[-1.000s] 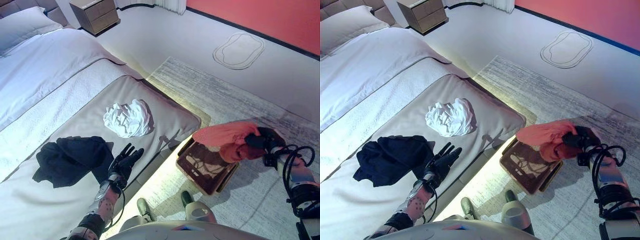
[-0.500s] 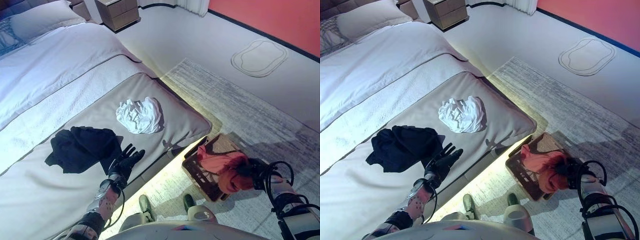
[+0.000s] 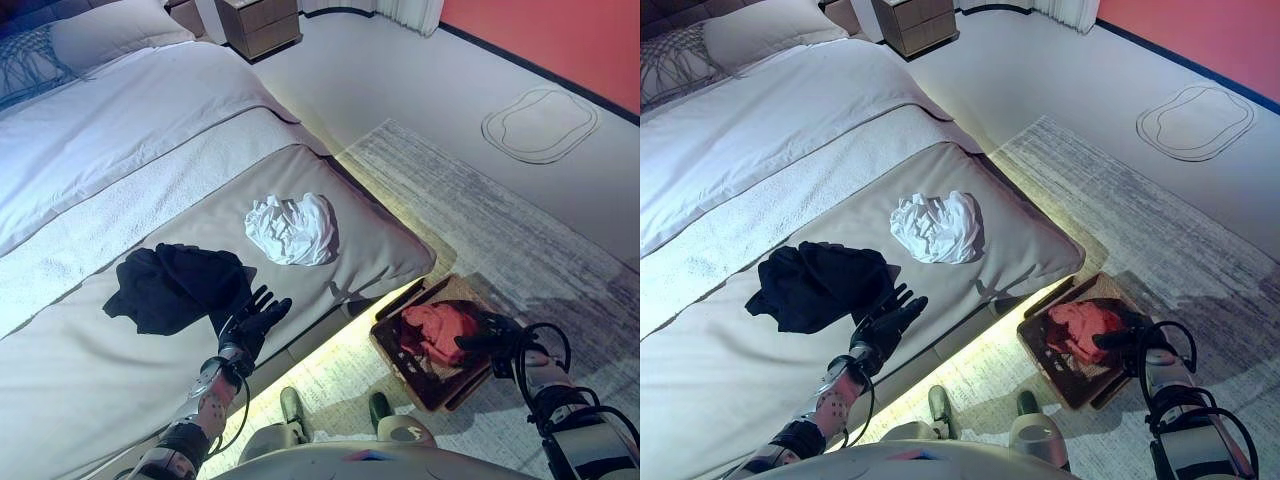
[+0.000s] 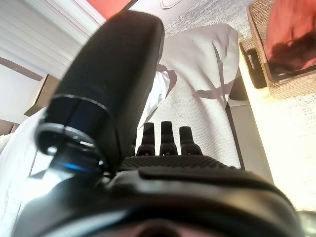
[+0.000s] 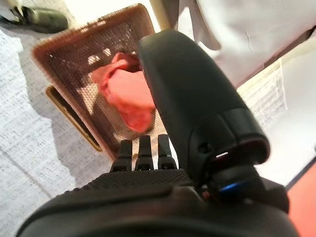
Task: Pick up the clothes from the bed and place them into the basket
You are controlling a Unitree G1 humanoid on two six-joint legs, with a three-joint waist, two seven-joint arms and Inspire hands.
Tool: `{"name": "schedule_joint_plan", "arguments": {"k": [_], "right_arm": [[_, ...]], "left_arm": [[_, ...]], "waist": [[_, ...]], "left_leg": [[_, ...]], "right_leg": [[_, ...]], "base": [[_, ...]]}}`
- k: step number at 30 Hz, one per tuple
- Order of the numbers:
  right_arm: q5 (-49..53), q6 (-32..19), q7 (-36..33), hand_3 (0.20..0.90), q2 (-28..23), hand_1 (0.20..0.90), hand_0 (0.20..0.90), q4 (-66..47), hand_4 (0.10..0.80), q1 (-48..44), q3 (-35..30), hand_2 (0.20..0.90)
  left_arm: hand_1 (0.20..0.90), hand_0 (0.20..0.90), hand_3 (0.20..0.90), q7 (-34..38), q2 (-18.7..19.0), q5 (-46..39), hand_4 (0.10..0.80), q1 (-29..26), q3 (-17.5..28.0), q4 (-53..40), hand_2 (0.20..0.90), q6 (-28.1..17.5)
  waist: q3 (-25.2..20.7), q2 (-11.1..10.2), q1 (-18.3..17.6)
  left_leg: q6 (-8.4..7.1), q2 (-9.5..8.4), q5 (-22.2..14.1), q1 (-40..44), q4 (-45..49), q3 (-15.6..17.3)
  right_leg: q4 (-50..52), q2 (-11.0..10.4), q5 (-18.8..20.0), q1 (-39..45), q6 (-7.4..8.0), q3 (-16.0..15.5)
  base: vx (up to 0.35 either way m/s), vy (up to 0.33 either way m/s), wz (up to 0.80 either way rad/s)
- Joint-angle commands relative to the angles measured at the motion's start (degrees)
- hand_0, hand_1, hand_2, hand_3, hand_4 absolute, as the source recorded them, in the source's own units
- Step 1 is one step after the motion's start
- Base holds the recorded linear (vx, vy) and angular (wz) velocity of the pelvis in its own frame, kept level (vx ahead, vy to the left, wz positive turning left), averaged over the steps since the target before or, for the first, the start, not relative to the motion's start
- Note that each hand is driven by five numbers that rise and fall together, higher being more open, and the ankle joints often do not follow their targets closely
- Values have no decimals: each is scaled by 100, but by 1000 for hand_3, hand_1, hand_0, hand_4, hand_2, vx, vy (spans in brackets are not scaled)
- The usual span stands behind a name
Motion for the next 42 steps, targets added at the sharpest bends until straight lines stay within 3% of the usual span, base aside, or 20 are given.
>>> {"name": "schedule_joint_plan", "arguments": {"k": [1,9,13,19,23,28,38,42], "right_arm": [[-319,-351,-449,900,-413,900,900,-504,800,-457,19,900],[-1297,-54,-1947,900,-808,900,900,-3022,800,-1192,39,900],[-2113,62,-2100,900,-963,900,900,-3465,800,-1904,292,900],[-2222,-4,-1670,900,-1591,900,900,-3021,800,-3199,1181,900],[-1901,-208,-1261,900,-1780,900,900,-2552,800,-3887,1850,900],[-1591,-212,-1156,900,-1599,900,900,-2175,800,-4373,2474,900],[-1625,127,-1075,900,-1224,900,900,-1871,800,-4818,2860,900],[-1543,218,-1068,900,-1051,900,900,-1264,800,-4999,2907,900]], "left_arm": [[900,900,900,-137,28,48,800,-481,-40,-36,900,-362],[900,900,900,213,-66,-153,800,-399,20,-228,900,-569],[900,900,900,300,-110,103,800,-434,-29,-239,900,-788],[900,900,900,249,123,779,800,-691,-250,-570,900,-902],[900,900,900,110,321,626,800,-768,-424,-793,900,-863],[900,900,900,-142,453,327,800,-503,-434,-985,900,-948],[900,900,900,-125,732,84,800,-435,-413,-1843,900,-1027],[900,900,900,-109,771,-91,800,-315,-487,-2124,900,-999]], "waist": [[-77,-133,128],[135,-157,184],[219,-139,343],[652,-103,820],[1004,-48,1110],[1362,39,1476],[1831,202,1921],[1831,276,2141]], "left_leg": [[67,-276,-811,412,14,-186],[84,-338,-774,326,14,-354],[92,-414,-755,215,14,-521],[32,-532,-680,-528,667,-877],[7,-650,-716,-956,1092,-1097],[40,-793,-683,-1366,1352,-1314],[183,-953,-775,-2335,2188,-1557],[231,-1042,-1132,-2925,2891,-1585]], "right_leg": [[151,141,476,-546,-91,-25],[277,129,381,-591,-143,-166],[395,107,262,-641,-177,-321],[1293,-42,-166,-1169,-368,-920],[1615,-179,-326,-1399,-444,-1283],[1771,-290,-353,-1654,-510,-1627],[2965,-523,-725,-2587,-617,-1943],[3856,-685,-1143,-3135,-658,-1950]], "base": [[0,0,0],[6,24,4],[18,41,13],[-81,42,30],[-56,-8,47],[-11,2,49],[-41,9,29],[0,-16,12]]}}
